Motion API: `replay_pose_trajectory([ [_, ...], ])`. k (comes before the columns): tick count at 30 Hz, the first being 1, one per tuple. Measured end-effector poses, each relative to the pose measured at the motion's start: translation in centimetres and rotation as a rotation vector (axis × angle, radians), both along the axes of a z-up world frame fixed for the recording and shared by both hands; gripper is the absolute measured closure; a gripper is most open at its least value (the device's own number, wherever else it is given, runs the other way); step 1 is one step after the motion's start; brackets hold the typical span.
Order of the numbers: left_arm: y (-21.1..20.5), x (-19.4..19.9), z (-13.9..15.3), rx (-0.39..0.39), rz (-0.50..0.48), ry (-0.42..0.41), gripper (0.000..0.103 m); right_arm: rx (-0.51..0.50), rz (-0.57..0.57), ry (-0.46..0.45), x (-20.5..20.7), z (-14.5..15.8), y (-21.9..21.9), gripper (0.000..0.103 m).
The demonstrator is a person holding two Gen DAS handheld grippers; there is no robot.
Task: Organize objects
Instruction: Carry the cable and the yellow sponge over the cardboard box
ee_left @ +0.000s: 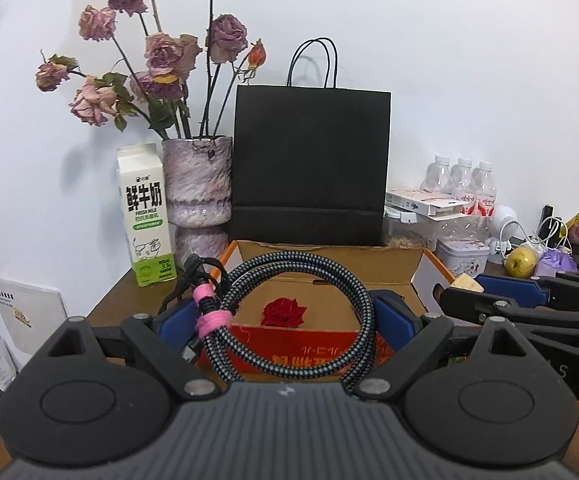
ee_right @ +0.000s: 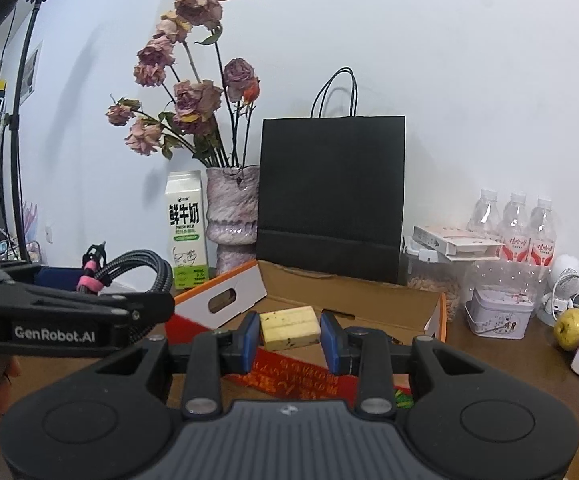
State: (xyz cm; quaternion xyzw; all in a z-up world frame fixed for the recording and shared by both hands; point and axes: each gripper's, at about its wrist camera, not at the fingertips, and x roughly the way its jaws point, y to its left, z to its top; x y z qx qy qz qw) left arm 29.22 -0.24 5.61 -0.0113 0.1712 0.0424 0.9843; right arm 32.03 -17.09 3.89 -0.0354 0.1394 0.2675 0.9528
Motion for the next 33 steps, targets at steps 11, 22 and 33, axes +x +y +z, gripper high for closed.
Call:
replay_pose_trajectory([
  [11, -0.3, 4.3, 0.7, 0.002, -0.008, -0.023, 0.01, 0.014, -0.013, -0.009, 3.7, 0.4, -0.2, 0.072],
  [22, 0.4, 8.8, 0.8, 0.011, -0.038, -0.028, 0.01, 0.017, -0.029, 0.004, 7.5, 0.5, 0.6, 0.072],
  [33, 1.5, 12.9, -0.2, 0.0, -0.061, -0.014, 0.01, 0.001, -0.069, 0.035, 10.9, -0.3, 2.2, 0.072],
])
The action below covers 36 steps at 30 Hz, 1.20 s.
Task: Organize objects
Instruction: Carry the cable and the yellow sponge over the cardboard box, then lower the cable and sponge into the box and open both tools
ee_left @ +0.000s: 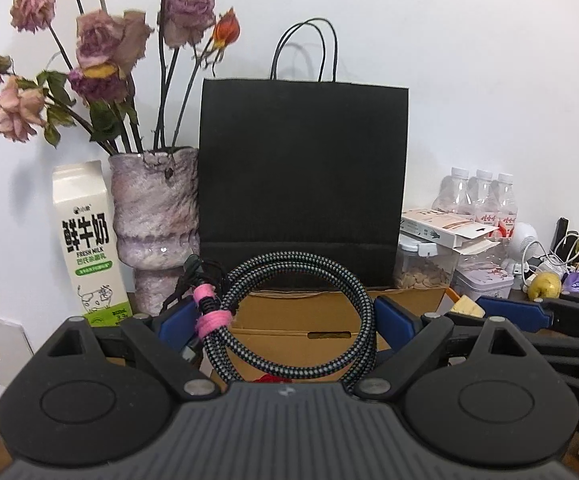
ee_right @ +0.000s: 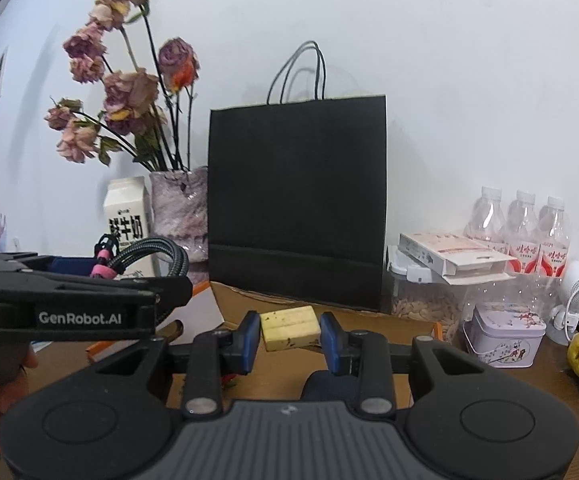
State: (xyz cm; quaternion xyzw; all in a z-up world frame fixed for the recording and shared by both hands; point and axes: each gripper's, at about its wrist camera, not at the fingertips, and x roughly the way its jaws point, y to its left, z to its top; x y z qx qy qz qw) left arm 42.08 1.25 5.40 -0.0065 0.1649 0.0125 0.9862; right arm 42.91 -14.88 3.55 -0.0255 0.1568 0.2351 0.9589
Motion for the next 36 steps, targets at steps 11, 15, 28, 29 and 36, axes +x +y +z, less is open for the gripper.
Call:
replay_pose_trajectory([
  [11, 2.7, 2.7, -1.7, -0.075, 0.015, 0.05, 0.01, -0.046, -0.025, 0.054, 2.0, -2.6, 0.9, 0.072],
  [15, 2.7, 3.4, -2.8, -0.08, 0.01, 0.084, 0.01, -0.056, -0.041, 0.076, 2.7, -3.6, 0.9, 0.072],
  [28, 2.0, 4.6, -4.3, -0.088, -0.021, 0.115, 0.006, -0.065, -0.057, 0.105, 3.4, -4.6, 0.8, 0.071],
  [29, 2.1, 4.6, -4.3, -0.095, -0.02, 0.113, 0.003, -0.065, -0.056, 0.107, 3.4, -4.6, 0.8, 0.071],
  [36, 2.5, 4.3, -4.1, -0.112, 0.001, 0.102, 0.0, -0.083, -0.077, 0.106, 3.4, -4.9, 1.0, 0.0],
])
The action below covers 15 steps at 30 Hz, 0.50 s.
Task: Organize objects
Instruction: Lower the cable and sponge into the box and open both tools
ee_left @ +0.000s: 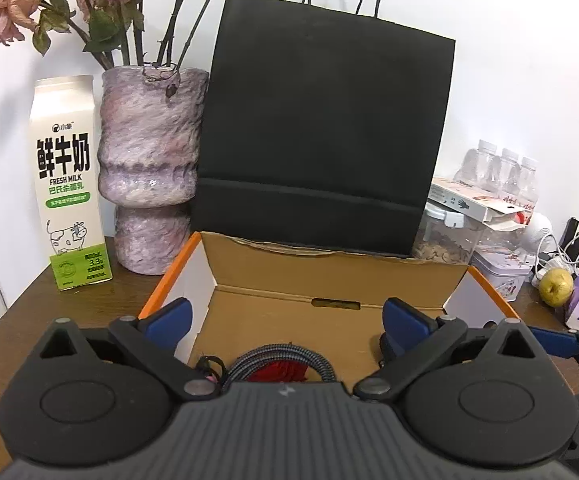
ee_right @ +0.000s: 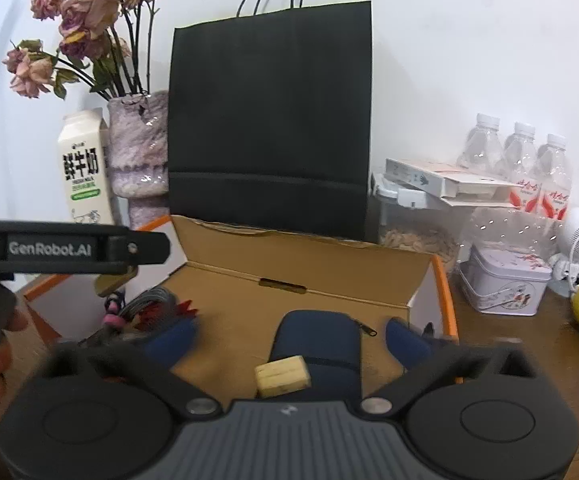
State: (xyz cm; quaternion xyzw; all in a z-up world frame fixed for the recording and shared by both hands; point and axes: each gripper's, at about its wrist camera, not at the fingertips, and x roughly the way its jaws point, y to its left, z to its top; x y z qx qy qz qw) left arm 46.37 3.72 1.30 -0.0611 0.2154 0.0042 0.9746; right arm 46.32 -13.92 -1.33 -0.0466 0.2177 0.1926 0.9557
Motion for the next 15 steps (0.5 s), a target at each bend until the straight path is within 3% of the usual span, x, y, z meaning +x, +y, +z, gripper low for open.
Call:
replay_pose_trajectory([
  [15, -0.02, -0.29, 0.18, 0.006, 0.008, -0.006, 0.0, -0.004, 0.0, 0.003, -0.07, 0.15, -0.04, 0.0],
])
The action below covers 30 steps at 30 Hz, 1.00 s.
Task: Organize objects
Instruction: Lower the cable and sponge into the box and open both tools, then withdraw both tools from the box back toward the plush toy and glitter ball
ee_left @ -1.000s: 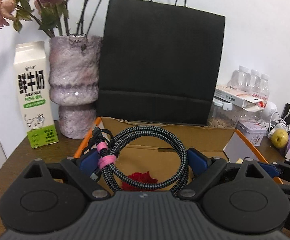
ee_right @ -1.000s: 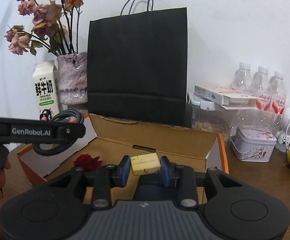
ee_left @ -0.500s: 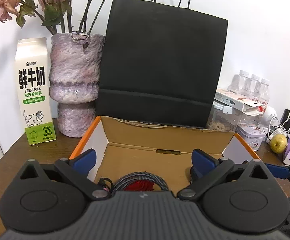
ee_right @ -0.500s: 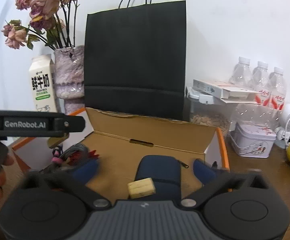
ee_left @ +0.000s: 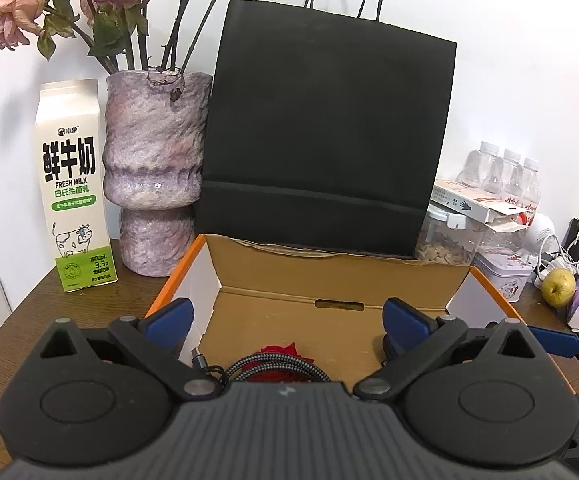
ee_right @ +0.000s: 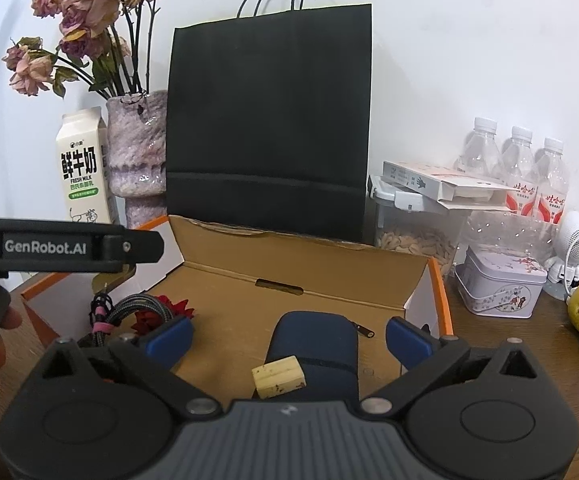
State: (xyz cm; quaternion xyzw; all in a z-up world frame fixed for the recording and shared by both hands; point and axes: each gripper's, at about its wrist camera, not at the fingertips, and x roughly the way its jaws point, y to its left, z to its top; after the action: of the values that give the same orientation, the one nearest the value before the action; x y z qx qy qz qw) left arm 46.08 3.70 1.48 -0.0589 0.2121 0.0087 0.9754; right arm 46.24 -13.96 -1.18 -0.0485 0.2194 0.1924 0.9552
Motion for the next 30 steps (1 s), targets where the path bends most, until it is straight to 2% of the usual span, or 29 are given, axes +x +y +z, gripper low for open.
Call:
replay_pose_trajectory([
  [16, 0.6, -1.9, 0.9, 0.0, 0.024, -0.016, 0.0, 0.02, 0.015, -0.002, -1.2, 1.0, -0.4, 0.0],
  [30, 0.7, -7.5, 2.6, -0.007, 0.025, -0.053, 0.0, 0.041, 0.038, -0.048, -5.4, 3.2, -1.3, 0.0],
])
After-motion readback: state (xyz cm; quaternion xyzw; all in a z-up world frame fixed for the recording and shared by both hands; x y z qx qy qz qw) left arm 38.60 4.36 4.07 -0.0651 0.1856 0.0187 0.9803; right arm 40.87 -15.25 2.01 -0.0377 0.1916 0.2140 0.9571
